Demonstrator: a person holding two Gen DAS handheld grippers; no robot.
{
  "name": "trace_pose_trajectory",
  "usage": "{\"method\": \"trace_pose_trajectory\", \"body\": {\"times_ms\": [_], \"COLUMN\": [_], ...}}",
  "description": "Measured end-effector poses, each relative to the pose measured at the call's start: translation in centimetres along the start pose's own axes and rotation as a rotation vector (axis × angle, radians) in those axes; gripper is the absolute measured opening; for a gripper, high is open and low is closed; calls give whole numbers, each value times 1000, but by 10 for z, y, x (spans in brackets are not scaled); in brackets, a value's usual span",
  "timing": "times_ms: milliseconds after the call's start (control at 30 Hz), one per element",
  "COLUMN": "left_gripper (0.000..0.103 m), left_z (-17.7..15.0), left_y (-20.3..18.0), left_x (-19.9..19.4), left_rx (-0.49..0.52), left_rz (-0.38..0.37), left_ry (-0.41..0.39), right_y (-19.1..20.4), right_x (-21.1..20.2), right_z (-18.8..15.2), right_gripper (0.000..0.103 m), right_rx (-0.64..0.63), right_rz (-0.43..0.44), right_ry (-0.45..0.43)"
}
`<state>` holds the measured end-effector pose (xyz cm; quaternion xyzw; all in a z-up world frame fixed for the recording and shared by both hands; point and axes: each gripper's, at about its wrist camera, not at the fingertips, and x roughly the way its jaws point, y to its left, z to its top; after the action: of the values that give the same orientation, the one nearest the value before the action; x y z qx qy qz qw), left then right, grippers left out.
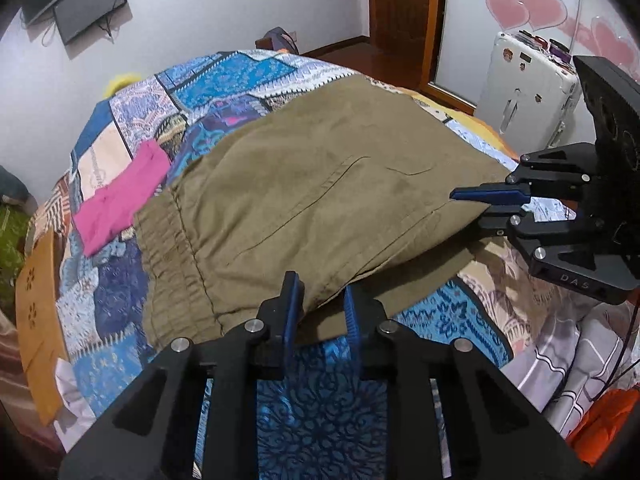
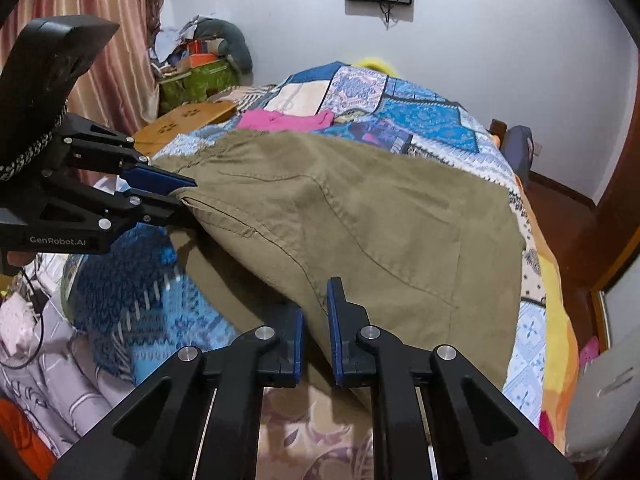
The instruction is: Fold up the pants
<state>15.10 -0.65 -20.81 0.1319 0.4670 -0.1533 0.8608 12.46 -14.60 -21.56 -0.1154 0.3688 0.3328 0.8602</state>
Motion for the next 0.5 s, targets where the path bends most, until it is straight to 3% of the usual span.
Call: {"method": "trace_pose_trajectory", "body": {"times_ms": [67, 200, 367, 500], "left_gripper": [22, 23, 25, 28], "left_z": [-5, -12, -17, -10], "left_y": [2, 10, 22, 32], "left_x": [1, -9, -35, -51], "left_rx": [-8, -60, -133, -168], "left_rz": [-2, -48, -109, -104], "left_ry": [7, 8, -37, -93], "right_y": [-1, -3, -6, -10], "right_x": [2, -6, -27, -30], "right_z": [-3, -4, 6, 21], "right_gripper": [17, 34, 35, 42], "right_rx": [28, 61, 107, 157], "right_rz": [26, 95, 131, 145], "right_ry": [27, 55, 4, -61]}}
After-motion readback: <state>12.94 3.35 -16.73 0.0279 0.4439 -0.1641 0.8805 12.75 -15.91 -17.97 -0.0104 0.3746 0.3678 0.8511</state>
